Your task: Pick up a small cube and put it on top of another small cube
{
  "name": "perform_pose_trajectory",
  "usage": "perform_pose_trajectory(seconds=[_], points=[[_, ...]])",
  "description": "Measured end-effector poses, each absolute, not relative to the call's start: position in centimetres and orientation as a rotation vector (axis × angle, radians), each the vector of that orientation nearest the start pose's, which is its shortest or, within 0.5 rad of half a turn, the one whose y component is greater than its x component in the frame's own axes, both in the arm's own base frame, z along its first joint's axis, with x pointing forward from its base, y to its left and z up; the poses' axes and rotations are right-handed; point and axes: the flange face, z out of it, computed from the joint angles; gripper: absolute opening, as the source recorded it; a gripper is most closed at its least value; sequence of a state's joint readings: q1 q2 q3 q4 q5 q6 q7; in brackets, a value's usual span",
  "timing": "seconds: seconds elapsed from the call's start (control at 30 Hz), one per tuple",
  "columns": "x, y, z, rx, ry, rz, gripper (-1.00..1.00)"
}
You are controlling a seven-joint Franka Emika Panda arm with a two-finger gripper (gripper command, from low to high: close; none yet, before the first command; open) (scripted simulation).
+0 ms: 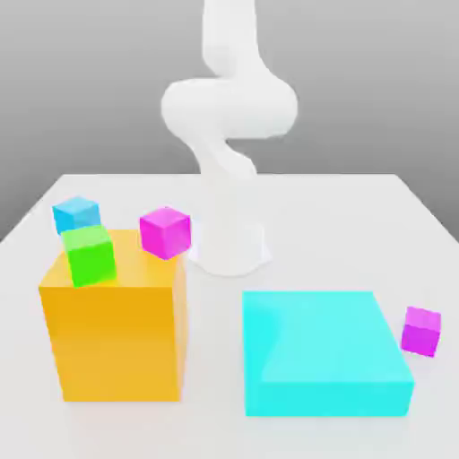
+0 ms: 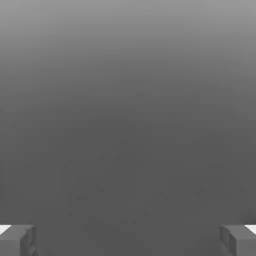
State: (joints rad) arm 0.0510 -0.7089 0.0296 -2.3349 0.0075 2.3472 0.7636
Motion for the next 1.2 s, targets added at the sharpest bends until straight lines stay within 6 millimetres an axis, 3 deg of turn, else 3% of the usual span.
perform_pose_trajectory(seconds=[0.17,0.33,0.53,0.6,0.73,0.93,0.97,1.2], points=[[42.1,11.4,56.3,-2.754,0.631,-0.745,0.0],[42.2,19.3,45.8,-2.913,0.32,-0.549,0.0],[37.6,27.2,33.1,-3.038,-0.09,-0.303,0.0],[34.4,29.9,29.1,-3.059,-0.267,-0.216,0.0],[28.5,32.2,21.5,-3.082,-0.547,-0.043,0.0],[27.4,32.4,14.4,-3.083,-0.595,0.0,0.0],[27.3,32.3,13.6,-3.083,-0.597,0.0,-1.0],[27.3,32.4,13.7,-3.084,-0.597,0.0,-1.0]])
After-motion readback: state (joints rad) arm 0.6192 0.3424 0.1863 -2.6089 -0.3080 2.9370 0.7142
